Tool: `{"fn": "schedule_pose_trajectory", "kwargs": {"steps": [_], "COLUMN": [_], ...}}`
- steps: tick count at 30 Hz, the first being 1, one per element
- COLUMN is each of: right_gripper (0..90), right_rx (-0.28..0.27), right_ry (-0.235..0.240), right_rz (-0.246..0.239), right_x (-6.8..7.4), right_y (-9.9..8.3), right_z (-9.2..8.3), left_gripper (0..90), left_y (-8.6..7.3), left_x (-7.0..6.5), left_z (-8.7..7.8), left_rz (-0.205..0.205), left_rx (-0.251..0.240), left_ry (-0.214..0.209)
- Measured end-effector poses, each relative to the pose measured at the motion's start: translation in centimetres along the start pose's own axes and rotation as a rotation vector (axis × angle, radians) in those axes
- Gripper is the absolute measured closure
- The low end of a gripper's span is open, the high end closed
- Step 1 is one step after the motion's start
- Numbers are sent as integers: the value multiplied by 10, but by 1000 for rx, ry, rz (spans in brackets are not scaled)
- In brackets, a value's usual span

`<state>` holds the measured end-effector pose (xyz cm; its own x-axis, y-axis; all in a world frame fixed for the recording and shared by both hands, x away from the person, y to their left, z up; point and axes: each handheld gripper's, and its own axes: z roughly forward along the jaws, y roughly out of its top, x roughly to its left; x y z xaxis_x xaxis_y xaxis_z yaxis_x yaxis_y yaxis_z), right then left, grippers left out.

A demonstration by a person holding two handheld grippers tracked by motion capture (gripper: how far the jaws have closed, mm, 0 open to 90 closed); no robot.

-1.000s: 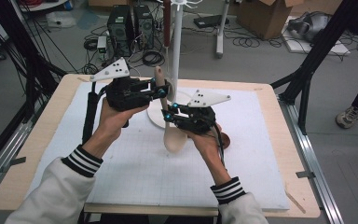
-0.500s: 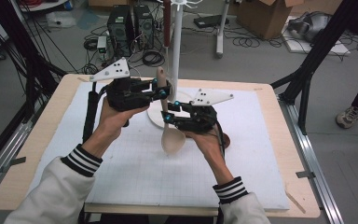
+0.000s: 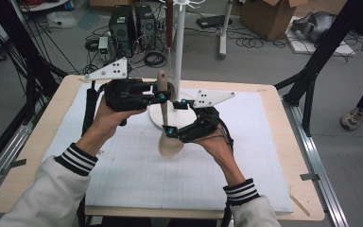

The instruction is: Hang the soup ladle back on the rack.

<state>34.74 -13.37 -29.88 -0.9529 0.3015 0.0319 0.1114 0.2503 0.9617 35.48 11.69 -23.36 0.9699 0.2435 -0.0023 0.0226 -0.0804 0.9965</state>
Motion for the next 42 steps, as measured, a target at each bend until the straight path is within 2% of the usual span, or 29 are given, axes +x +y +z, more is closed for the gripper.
{"fn": "schedule_pose_trajectory", "kwargs": {"steps": [4,10,19,25,34,42], "right_gripper": [113,113,118,181,415,550], "right_rx": [-12,-42,-81,-105,-137,-143], "right_ry": [32,88,132,147,160,164], "right_rz": [-24,-46,-69,-91,-90,-90], "right_x": [-1,-2,-1,1,2,2], "right_y": [2,5,8,11,14,14], "right_z": [-3,-6,-11,-13,-17,-18], "left_gripper": [726,726,726,727,727,727], "left_y": [0,0,-2,-3,-4,-3], "left_x": [1,1,1,-1,-2,-2], "left_z": [-1,-1,3,8,12,12], "left_rz": [20,30,33,39,40,45], "left_rx": [-3,-1,-3,0,-5,-11], "left_ry": [-70,-140,-198,-221,-225,-231]}}
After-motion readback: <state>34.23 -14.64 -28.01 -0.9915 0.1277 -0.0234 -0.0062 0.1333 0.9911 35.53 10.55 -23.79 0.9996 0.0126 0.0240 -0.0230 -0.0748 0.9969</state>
